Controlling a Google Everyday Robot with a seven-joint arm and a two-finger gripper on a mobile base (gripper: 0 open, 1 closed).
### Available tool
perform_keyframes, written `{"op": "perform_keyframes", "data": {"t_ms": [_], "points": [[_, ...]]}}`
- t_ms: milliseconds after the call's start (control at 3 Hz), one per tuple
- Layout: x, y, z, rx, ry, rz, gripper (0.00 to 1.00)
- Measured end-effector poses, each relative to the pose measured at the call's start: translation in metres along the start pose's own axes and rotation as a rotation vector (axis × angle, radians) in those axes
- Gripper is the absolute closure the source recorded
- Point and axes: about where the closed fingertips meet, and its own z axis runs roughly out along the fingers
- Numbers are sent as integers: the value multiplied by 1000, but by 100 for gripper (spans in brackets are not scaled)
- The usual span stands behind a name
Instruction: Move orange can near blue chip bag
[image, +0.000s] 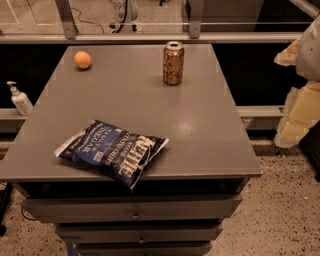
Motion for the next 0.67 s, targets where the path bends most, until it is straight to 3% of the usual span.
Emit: {"op": "perform_keyframes", "data": {"t_ms": [667], "points": [[-6, -3, 5, 10, -24, -17, 0]]}}
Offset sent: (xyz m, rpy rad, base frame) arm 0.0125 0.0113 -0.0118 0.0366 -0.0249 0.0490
